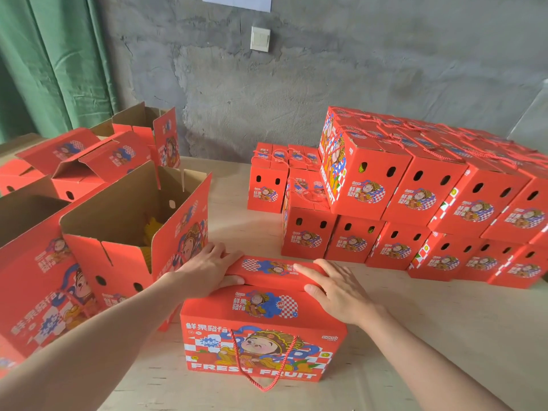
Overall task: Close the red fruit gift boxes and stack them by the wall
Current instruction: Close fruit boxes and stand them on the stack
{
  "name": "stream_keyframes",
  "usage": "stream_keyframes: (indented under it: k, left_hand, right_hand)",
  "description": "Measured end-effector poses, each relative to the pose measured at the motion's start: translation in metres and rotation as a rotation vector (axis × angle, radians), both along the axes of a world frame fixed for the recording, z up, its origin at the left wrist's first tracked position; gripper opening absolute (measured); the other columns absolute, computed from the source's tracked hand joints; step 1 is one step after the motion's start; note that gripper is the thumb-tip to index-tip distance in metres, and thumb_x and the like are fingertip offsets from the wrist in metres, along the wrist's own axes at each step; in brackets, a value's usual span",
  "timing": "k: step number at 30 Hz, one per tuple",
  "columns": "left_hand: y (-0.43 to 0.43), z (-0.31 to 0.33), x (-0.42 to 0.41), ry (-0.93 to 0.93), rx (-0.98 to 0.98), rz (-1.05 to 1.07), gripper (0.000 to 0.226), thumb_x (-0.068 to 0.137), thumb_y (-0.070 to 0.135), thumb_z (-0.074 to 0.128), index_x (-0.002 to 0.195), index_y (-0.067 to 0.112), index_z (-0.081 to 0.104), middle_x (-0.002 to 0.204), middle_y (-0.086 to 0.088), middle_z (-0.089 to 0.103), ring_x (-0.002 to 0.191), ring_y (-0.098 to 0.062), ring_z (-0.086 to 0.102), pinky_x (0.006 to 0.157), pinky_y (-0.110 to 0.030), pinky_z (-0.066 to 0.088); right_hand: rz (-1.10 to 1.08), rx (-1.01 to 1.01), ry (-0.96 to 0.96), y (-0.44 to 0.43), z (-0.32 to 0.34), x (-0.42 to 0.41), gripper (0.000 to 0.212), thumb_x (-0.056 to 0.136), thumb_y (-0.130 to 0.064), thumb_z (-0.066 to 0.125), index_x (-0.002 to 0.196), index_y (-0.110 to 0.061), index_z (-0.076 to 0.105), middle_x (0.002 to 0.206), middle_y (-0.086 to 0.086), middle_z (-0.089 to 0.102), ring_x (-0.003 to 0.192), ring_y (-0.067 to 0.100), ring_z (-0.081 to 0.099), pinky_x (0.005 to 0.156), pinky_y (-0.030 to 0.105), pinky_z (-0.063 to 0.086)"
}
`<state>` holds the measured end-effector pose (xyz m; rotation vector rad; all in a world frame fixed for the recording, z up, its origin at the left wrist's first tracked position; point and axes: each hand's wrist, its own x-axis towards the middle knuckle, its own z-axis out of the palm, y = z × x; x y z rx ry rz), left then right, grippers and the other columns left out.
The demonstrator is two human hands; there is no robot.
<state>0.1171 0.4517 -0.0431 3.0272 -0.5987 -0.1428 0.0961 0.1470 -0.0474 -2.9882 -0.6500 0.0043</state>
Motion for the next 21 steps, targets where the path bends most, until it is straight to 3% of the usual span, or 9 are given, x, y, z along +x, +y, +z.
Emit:
stream_keyframes:
  k: [4, 8, 11, 15, 18, 21]
  left_hand:
    - [-0.004, -0.002, 0.001, -0.022, 0.012, 0.054, 0.076, 0.086, 0.072, 0.030, 0.150, 0.034, 0.017, 0.135, -0.007, 0.035, 0.126, -0.026, 0.032, 0.105, -0.040, 0.037]
    - [-0.007, -0.002, 0.002, 0.014, 0.057, 0.067, 0.074, 0.088, 0.070, 0.032, 0.150, 0.034, 0.013, 0.138, -0.008, 0.033, 0.128, -0.027, 0.032, 0.104, -0.041, 0.036]
    - [-0.009, 0.000, 0.005, 0.060, 0.099, 0.066, 0.075, 0.088, 0.071, 0.030, 0.149, 0.034, 0.009, 0.140, -0.010, 0.030, 0.130, -0.029, 0.031, 0.106, -0.042, 0.034]
    - [-0.010, -0.001, 0.005, 0.090, 0.100, 0.065, 0.078, 0.086, 0.074, 0.027, 0.149, 0.033, 0.007, 0.142, -0.011, 0.027, 0.132, -0.029, 0.028, 0.108, -0.043, 0.031]
    - [-0.007, -0.002, 0.003, 0.106, 0.064, 0.080, 0.086, 0.076, 0.080, 0.012, 0.149, 0.034, 0.007, 0.143, -0.009, 0.026, 0.134, -0.028, 0.024, 0.109, -0.043, 0.029]
    - [-0.008, -0.008, -0.001, 0.079, 0.025, 0.080, 0.083, 0.077, 0.073, 0.000, 0.151, 0.034, 0.003, 0.147, -0.006, 0.023, 0.138, -0.028, 0.019, 0.114, -0.045, 0.021]
  right_hand:
    - [-0.032, -0.089, 0.024, 0.013, 0.005, -0.002, 0.049, 0.099, -0.052, 0.020, 0.145, -0.055, 0.003, 0.148, 0.010, 0.029, 0.140, 0.025, 0.024, 0.115, 0.041, 0.010]
    - [-0.097, -0.165, 0.081, 0.032, 0.010, 0.003, 0.055, 0.089, -0.069, 0.008, 0.143, -0.058, -0.001, 0.147, 0.025, 0.028, 0.136, 0.036, 0.030, 0.116, 0.048, 0.007]
    - [-0.107, -0.129, 0.068, 0.034, 0.004, 0.001, 0.051, 0.094, -0.065, 0.015, 0.143, -0.058, 0.000, 0.142, 0.018, 0.031, 0.132, 0.033, 0.031, 0.112, 0.046, 0.018]
    - [-0.112, -0.095, 0.097, 0.031, 0.001, 0.004, 0.051, 0.094, -0.065, 0.017, 0.143, -0.059, 0.002, 0.140, 0.014, 0.029, 0.132, 0.031, 0.027, 0.112, 0.044, 0.018]
    - [-0.092, -0.058, 0.123, 0.029, -0.002, 0.004, 0.051, 0.095, -0.063, 0.017, 0.143, -0.057, 0.000, 0.153, 0.013, 0.015, 0.142, 0.031, 0.012, 0.115, 0.044, 0.008]
    - [-0.017, -0.036, 0.175, 0.026, -0.009, 0.001, 0.050, 0.097, -0.060, 0.014, 0.138, -0.058, -0.015, 0.158, -0.003, -0.021, 0.144, 0.022, -0.023, 0.114, 0.045, -0.015]
